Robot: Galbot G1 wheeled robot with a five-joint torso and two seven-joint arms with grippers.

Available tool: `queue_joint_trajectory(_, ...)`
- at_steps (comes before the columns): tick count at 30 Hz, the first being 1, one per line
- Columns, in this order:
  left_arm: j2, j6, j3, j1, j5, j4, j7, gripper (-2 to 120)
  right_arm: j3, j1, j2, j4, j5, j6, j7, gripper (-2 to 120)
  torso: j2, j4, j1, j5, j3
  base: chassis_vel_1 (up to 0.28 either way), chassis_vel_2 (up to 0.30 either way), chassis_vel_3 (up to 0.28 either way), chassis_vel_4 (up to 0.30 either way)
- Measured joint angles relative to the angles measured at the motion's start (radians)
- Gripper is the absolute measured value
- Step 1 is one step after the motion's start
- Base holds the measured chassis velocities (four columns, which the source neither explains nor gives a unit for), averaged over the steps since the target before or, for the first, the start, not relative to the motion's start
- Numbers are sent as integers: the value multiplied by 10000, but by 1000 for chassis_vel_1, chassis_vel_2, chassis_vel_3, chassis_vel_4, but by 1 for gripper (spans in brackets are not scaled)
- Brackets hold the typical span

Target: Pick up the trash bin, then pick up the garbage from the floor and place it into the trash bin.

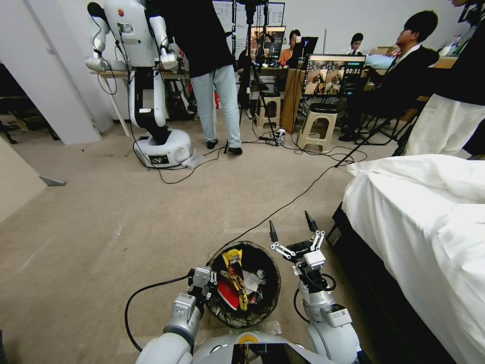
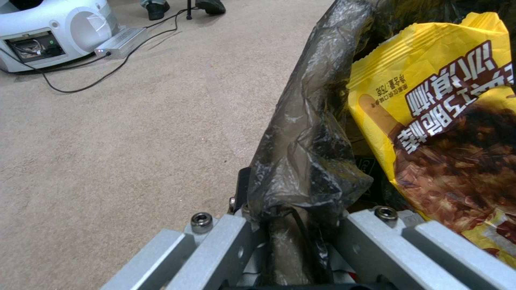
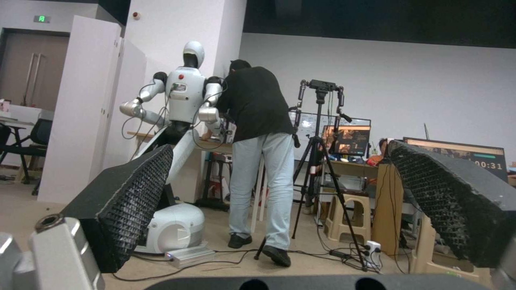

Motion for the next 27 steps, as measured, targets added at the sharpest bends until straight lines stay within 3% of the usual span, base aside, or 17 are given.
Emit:
queue_joint_trajectory(19,-41,-236,36,-36,-94,-6,85,2,3,6,51,25,-23,-12,-35,100,0,0,0,0,0,0,0,0,0)
queue_joint_trajectory(27,97,507,250,154,-1119,-619,467,2,33,35,141,-50,-54,5,-30,100,0,0,0,1,0,0,0,0,0)
